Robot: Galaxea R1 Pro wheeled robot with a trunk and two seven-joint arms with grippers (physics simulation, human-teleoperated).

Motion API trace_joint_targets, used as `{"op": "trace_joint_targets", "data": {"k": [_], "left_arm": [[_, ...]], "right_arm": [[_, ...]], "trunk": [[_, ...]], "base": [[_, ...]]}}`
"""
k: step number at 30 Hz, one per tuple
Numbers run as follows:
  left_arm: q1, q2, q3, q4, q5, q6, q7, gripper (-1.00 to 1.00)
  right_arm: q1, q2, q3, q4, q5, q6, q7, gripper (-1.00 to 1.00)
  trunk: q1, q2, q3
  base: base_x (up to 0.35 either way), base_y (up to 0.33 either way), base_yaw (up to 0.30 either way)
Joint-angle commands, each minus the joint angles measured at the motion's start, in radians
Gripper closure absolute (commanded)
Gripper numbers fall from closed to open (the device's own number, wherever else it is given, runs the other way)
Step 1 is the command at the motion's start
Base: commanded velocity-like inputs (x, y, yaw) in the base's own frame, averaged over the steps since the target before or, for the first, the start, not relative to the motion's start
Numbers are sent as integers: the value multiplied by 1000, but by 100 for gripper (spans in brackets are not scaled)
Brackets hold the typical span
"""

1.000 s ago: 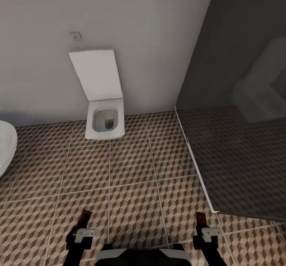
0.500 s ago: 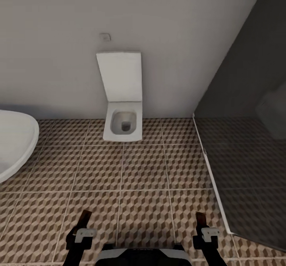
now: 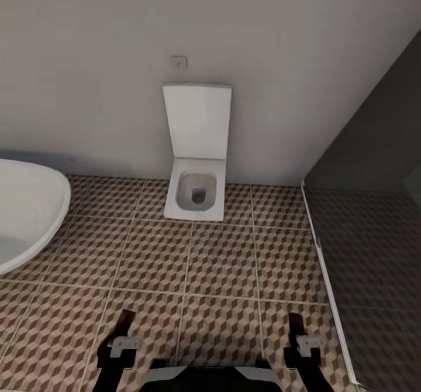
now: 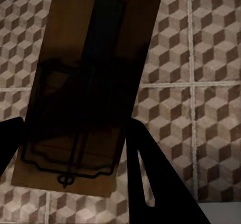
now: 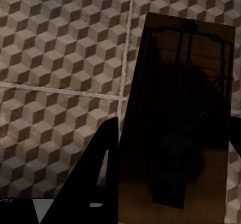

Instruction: Take the four mousetraps from the cabinet in the bathroom and place them on the bathroom floor. Make sure all four end up on the same floor surface, and ensure that at least two of them are either under or directly next to the same bathroom sink.

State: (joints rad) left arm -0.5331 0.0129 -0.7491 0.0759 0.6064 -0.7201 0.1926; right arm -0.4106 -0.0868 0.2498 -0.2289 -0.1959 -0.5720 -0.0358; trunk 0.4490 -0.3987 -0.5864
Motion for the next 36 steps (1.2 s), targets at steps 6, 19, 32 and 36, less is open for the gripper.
{"op": "trace_joint_targets", "data": {"k": [6, 19, 32, 36], "left_arm": [[-1, -1, -7, 2, -5, -2, 7, 100], [-1, 1, -7, 2, -5, -2, 7, 100], [-1, 1, -7, 2, -4, -2, 7, 100], [-1, 1, -7, 2, -4, -2, 7, 100]], "right_arm": [[0, -1, 8, 0, -10, -3, 2, 100], [0, -1, 8, 0, -10, -3, 2, 100], [0, -1, 8, 0, -10, -3, 2, 100], [0, -1, 8, 0, -10, -3, 2, 100]], "trunk": [[1, -1, 0], [1, -1, 9], [1, -1, 10], [1, -1, 10]], "base": [[314, 21, -22], [275, 93, -133], [13, 6, -3], [0, 0, 0]]}}
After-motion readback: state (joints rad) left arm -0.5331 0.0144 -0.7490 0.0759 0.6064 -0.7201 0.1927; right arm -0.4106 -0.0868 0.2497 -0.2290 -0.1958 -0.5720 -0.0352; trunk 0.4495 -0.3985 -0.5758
